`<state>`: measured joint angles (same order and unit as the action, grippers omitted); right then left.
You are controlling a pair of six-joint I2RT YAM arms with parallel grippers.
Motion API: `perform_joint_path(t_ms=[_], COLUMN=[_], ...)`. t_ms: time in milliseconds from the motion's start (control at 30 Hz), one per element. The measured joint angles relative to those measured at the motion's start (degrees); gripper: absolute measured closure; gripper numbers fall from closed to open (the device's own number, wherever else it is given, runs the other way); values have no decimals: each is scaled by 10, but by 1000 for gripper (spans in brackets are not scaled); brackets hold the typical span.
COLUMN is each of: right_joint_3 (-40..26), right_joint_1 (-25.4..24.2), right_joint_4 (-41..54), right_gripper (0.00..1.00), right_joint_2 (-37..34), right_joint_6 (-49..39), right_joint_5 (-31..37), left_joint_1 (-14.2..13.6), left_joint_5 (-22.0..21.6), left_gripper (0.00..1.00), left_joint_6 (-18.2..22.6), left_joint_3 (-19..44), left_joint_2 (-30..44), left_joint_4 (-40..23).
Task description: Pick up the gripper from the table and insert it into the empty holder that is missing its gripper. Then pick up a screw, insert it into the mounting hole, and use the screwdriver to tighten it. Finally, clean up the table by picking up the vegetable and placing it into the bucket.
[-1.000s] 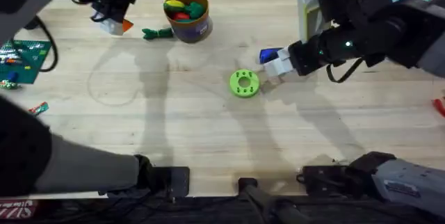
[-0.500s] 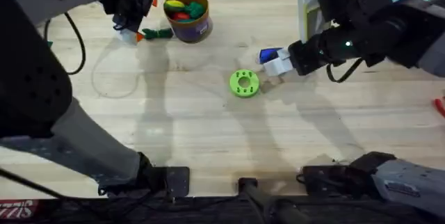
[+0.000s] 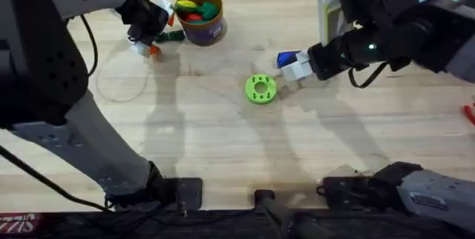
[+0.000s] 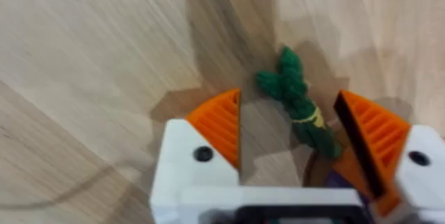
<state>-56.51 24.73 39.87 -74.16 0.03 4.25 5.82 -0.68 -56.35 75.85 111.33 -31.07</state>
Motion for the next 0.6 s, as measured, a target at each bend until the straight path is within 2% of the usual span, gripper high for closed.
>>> perform_joint_path(t_ms=[100,267,367,467,600], right_joint_3=[0,0,0,0,0], right_joint_1=[0,0,0,0,0], right_joint_4=[0,-6,-10,-12,-12], right_gripper=[19,19,19,19,19], right_joint_2=[0,0,0,0,0], right_joint_6=[0,0,0,0,0], right_joint_5=[0,0,0,0,0], left_joint_1=[0,0,0,1,9], left_joint_5=[-11,-22,-22,-17,5], left_gripper=[274,596,838,901,910], left_joint_6=[18,41,46,49,49], left_joint_3=[0,0,0,2,3], left_joint_2=[0,1,3,3,2], left_joint_4=[-13,-21,-19,-18,-20])
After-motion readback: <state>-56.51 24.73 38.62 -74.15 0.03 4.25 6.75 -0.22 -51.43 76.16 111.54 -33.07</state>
